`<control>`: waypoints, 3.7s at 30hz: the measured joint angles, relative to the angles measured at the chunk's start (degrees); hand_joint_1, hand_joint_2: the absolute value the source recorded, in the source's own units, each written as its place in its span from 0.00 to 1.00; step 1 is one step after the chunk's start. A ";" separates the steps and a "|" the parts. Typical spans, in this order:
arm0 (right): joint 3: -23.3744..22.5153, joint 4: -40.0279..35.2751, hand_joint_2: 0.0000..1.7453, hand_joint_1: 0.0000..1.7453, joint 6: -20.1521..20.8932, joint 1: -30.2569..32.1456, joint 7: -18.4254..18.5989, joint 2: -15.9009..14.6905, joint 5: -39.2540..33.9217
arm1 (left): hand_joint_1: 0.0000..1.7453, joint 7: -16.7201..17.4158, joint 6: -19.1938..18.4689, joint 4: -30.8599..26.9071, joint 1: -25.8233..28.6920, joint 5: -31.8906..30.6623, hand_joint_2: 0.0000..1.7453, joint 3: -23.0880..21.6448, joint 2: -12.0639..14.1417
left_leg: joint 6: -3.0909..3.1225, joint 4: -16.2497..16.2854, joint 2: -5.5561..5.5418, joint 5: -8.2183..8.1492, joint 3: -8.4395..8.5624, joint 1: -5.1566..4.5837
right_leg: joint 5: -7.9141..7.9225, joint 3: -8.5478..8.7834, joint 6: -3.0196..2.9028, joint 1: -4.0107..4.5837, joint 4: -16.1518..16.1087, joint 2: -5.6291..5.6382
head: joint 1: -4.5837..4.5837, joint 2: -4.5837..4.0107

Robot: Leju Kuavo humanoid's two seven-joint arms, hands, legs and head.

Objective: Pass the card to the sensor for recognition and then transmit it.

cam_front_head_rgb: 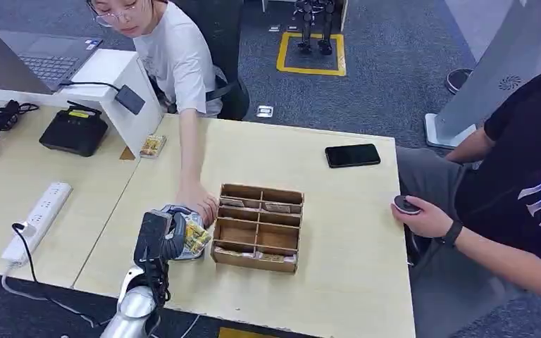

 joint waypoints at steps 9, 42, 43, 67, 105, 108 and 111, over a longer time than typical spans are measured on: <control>-0.17 0.00 1.00 0.00 0.09 -0.35 -0.07 0.02 0.96 | 1.00 0.52 -2.82 0.44 0.24 1.75 1.00 -3.48 -0.09 | 0.00 0.00 0.00 0.00 -0.02 0.01 | -0.01 0.00 0.00 0.01 0.01 0.00 | 0.02 0.00; -1.66 0.00 1.00 0.00 0.24 -1.39 0.00 0.02 4.94 | 1.00 -1.60 -0.18 4.24 -6.12 8.20 1.00 -2.56 1.40 | 0.06 0.00 -0.01 0.05 -0.02 0.00 | 0.01 0.01 0.02 0.00 0.02 -0.02 | 0.00 0.00; -1.77 0.00 1.00 0.00 0.24 -1.37 0.00 0.04 5.01 | 1.00 -1.62 -0.22 4.46 -6.08 8.31 1.00 -2.56 1.42 | 0.06 0.00 -0.01 0.05 -0.03 0.00 | 0.01 0.01 0.02 0.00 0.02 -0.02 | 0.02 0.00; -4.17 0.02 1.00 0.00 1.05 -2.09 -0.11 0.02 9.35 | 1.00 1.68 4.33 9.20 -9.76 -18.76 1.00 -2.56 4.59 | 0.09 0.00 -0.01 0.10 -0.05 0.00 | 0.02 0.00 0.03 0.00 0.03 -0.04 | 0.02 0.00; -4.72 0.00 1.00 0.00 0.94 -2.37 -0.42 0.02 10.32 | 1.00 12.11 3.93 11.47 -10.62 -49.92 1.00 -2.95 7.58 | 0.09 0.00 0.00 0.10 -0.04 0.00 | 0.04 -0.01 0.05 0.00 0.03 -0.03 | 0.02 0.00; -4.74 0.00 1.00 0.00 0.94 -2.37 -0.42 0.02 10.32 | 1.00 12.11 3.93 11.47 -10.65 -49.92 1.00 -2.95 7.61 | 0.09 0.00 0.00 0.10 -0.04 -0.01 | 0.04 -0.01 0.05 0.00 0.02 -0.03 | 0.02 0.00; -4.74 0.00 1.00 0.00 0.94 -2.37 -0.42 0.02 10.32 | 1.00 12.11 3.93 11.47 -10.65 -49.92 1.00 -2.95 7.61 | 0.09 0.00 0.00 0.10 -0.04 -0.01 | 0.04 -0.01 0.05 0.00 0.02 -0.03 | 0.02 0.00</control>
